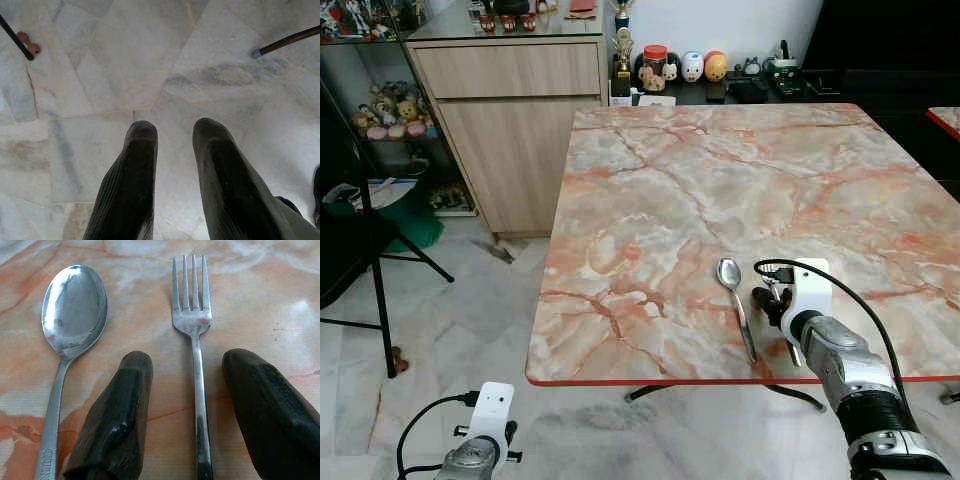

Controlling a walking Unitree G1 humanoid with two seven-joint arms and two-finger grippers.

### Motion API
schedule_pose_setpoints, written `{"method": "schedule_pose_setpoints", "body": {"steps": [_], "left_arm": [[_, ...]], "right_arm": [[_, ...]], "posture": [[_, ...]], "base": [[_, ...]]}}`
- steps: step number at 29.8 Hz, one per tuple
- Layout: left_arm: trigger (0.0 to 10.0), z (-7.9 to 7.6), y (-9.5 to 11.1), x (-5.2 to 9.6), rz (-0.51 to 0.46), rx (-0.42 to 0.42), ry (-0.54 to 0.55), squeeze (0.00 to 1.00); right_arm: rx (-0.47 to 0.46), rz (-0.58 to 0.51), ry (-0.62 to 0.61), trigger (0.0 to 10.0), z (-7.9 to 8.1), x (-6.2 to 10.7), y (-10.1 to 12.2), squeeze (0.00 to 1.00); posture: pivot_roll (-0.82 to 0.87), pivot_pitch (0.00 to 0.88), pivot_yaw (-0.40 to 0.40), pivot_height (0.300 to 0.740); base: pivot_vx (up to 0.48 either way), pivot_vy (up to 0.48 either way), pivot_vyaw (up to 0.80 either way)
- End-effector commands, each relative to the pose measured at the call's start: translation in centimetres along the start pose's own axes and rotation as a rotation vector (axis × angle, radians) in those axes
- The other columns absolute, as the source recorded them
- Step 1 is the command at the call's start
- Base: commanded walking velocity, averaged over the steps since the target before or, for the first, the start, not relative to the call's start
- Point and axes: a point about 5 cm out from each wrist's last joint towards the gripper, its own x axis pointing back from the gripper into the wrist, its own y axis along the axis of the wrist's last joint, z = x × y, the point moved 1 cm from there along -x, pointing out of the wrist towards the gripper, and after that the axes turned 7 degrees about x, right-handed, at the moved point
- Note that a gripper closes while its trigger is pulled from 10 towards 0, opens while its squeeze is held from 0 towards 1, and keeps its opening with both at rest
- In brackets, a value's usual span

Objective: Setting the table

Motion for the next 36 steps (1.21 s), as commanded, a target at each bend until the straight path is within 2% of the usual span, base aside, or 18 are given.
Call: {"method": "schedule_pose_setpoints", "body": {"steps": [1,2,36], "left_arm": [[10.0,-0.06,-0.03,-0.03,0.010,-0.004,-0.003,0.00],[10.0,-0.08,-0.04,-0.03,0.012,-0.004,-0.005,0.00],[10.0,-0.07,0.04,-0.04,0.013,-0.018,-0.016,0.00]], "right_arm": [[-0.011,0.042,0.007,2.2,0.33,-0.11,-1.01,0.00],[-0.011,0.043,0.009,0.0,0.42,-0.10,-1.10,0.00],[0.009,0.035,-0.015,0.0,0.17,-0.18,-0.97,0.00]], "posture": [[0.02,0.000,-0.009,0.740],[0.02,0.000,-0.009,0.740],[0.02,0.000,-0.009,0.740]], "base": [[0.000,0.000,0.00],[0.000,0.000,0.00],[0.000,0.000,0.00]]}}
